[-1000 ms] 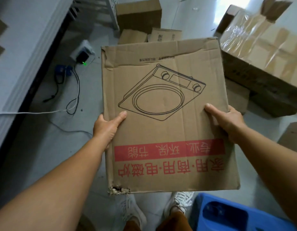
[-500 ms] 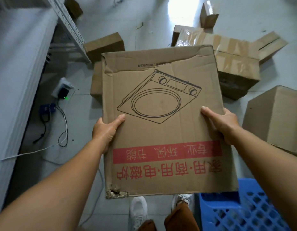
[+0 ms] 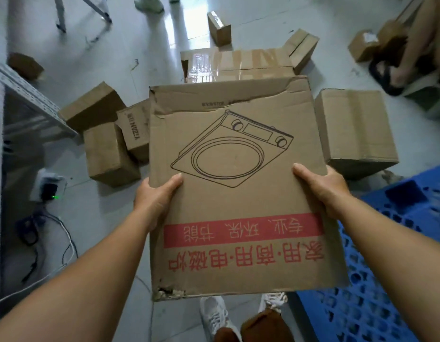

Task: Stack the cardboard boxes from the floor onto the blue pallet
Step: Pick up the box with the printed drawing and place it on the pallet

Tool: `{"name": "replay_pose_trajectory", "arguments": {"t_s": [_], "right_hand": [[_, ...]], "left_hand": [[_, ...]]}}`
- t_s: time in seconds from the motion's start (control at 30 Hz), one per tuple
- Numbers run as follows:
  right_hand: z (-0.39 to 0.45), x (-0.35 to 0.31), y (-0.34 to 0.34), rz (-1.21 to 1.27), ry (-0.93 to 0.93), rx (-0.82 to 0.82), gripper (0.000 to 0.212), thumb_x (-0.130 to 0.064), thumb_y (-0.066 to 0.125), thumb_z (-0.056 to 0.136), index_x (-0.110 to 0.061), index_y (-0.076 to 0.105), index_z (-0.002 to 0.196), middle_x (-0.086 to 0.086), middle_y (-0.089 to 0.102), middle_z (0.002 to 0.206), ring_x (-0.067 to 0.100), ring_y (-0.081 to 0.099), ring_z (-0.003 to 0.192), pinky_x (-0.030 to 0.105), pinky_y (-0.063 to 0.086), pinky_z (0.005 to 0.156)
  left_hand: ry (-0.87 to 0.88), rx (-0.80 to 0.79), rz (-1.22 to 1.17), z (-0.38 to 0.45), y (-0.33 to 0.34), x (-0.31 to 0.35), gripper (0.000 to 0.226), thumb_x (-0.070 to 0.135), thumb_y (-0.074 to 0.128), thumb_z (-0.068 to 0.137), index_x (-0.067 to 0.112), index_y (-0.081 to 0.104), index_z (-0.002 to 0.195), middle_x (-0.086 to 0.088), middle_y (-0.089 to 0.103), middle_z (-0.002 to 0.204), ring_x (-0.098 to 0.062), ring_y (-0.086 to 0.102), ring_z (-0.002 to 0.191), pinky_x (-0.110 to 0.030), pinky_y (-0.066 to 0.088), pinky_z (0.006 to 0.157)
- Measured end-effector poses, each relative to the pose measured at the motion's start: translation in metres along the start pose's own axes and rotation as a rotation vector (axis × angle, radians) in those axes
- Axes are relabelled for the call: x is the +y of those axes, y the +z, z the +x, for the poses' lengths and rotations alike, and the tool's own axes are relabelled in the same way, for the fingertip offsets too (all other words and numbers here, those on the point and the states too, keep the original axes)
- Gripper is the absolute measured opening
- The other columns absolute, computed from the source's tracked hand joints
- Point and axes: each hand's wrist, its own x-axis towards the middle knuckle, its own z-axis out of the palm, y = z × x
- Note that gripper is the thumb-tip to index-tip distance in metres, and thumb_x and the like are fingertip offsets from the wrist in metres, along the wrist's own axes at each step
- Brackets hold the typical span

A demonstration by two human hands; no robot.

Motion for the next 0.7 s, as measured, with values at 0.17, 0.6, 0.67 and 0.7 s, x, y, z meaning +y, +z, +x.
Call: {"name": "replay_pose_trajectory", "arguments": {"t_s": [0.17, 0.6, 0.67, 0.7], "right_hand": [[-0.004, 0.034, -0.048, 0.044, 0.074, 0.078, 0.079, -0.059, 0.074, 0.07, -0.018, 0.05, 0.133, 0.006, 0.06, 0.118, 0.026, 0.057, 0.1, 0.037, 0.048, 0.083], [-0.003, 0.139, -0.199, 0.161, 0.263, 0.298, 0.094, -0.065, 0.074, 0.064, -0.017, 0.042, 0.139, 0.008, 0.057, 0.129, 0.031, 0.057, 0.11, 0.044, 0.048, 0.095], [-0.003, 0.154, -0.221, 0.196, 0.282, 0.33, 0.091, -0.061, 0.074, 0.069, -0.016, 0.041, 0.14, 0.009, 0.055, 0.132, 0.032, 0.056, 0.112, 0.043, 0.048, 0.094], [-0.003, 0.161, -0.232, 0.206, 0.296, 0.346, 0.093, -0.06, 0.073, 0.071, -0.015, 0.037, 0.143, 0.009, 0.053, 0.136, 0.032, 0.054, 0.116, 0.042, 0.047, 0.095]], "left_hand": [[0.046, -0.083, 0.077, -0.022, 0.045, 0.013, 0.075, 0.057, 0.071, 0.074, 0.023, 0.043, 0.134, -0.006, 0.056, 0.117, -0.029, 0.056, 0.104, -0.048, 0.05, 0.088], [0.114, -0.3, 0.199, -0.101, 0.202, 0.048, 0.063, 0.05, 0.074, 0.075, 0.023, 0.045, 0.124, -0.001, 0.054, 0.106, -0.023, 0.054, 0.097, -0.039, 0.047, 0.081], [0.138, -0.33, 0.232, -0.115, 0.226, 0.055, 0.069, 0.051, 0.075, 0.074, 0.02, 0.045, 0.128, -0.003, 0.056, 0.112, -0.025, 0.056, 0.1, -0.041, 0.049, 0.084], [0.144, -0.343, 0.25, -0.122, 0.239, 0.058, 0.072, 0.052, 0.075, 0.073, 0.02, 0.044, 0.13, -0.004, 0.056, 0.115, -0.026, 0.056, 0.102, -0.043, 0.05, 0.086]]}}
